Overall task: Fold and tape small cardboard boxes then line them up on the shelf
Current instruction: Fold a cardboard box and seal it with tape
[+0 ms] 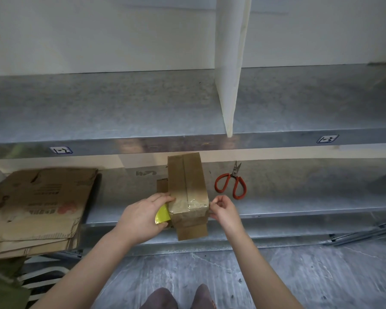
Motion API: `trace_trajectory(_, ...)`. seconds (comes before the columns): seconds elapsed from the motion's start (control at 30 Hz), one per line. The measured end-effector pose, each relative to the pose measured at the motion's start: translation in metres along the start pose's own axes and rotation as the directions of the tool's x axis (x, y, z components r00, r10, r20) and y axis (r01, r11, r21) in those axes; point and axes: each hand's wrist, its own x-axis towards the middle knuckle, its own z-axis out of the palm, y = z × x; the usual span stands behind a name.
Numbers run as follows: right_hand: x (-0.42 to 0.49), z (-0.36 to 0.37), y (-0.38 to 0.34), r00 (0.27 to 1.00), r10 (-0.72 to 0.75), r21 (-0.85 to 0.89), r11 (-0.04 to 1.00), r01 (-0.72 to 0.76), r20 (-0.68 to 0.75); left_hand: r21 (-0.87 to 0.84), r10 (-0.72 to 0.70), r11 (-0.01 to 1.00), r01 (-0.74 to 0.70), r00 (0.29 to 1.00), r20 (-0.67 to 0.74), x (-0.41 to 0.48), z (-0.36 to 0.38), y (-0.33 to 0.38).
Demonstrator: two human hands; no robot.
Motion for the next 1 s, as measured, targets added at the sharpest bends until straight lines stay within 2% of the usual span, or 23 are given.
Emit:
trace_trajectory(0.07, -0.005, 0.006, 0.003, 0.984, -0.135, -0.116, 0.986, 0.122, -0.118, -0.01, -0.006, 1.0, 0.006, 1.0, -0.01, 0.0, 0.001, 0.0)
trace_trajectory(0.13, -0.013, 0.011, 0.006, 0.93, -0.295, -0.257, 0.937, 0.237, -0.221, -0.016, -0.007, 1.0, 0.007, 1.0, -0.016, -0.001, 0.002, -0.001)
trace_trajectory(0.2, -0.023, 0.016, 0.012, 0.891, -0.384, -0.339, 0.894, 0.293, -0.242, -0.019, -0.005, 1.0, 0.005, 1.0, -0.019, -0.001, 0.003, -0.001)
trace_trajectory(0.3, -0.038, 0.013, 0.021, 0.881, -0.457, -0.387, 0.84, 0.381, -0.124, -0.025, -0.001, 1.0, 0.001, 1.0, -0.024, -0.001, 0.003, -0.001)
trace_trajectory(0.4, -0.045, 0.004, 0.024, 0.829, -0.559, -0.411, 0.753, 0.514, 0.012, -0.03, 0.005, 1.0, -0.006, 1.0, -0.024, -0.001, 0.002, -0.001)
trace_trajectory(0.53, -0.038, -0.003, 0.019, 0.784, -0.611, -0.615, 0.578, 0.537, 0.11, -0.035, 0.004, 0.999, -0.004, 1.0, -0.013, -0.002, 0.002, -0.001)
trace_trajectory(0.6, -0.032, -0.006, 0.016, 0.8, -0.586, -0.607, 0.592, 0.531, 0.128, -0.046, 0.005, 0.999, -0.005, 1.0, -0.008, -0.002, 0.001, -0.002)
trace_trajectory(0.7, -0.027, -0.005, 0.012, 0.84, -0.535, -0.495, 0.709, 0.503, 0.088, -0.067, 0.004, 0.998, -0.003, 1.0, 0.008, 0.0, 0.0, -0.003)
trace_trajectory(0.87, -0.016, 0.004, 0.004, 0.836, -0.54, -0.591, 0.643, 0.487, 0.102, -0.109, 0.018, 0.994, -0.016, 1.0, 0.019, -0.001, 0.0, -0.008)
trace_trajectory(1.0, -0.014, 0.005, 0.011, 0.855, -0.515, -0.507, 0.72, 0.474, 0.068, -0.216, 0.019, 0.976, -0.01, 0.999, 0.038, -0.005, 0.001, -0.023)
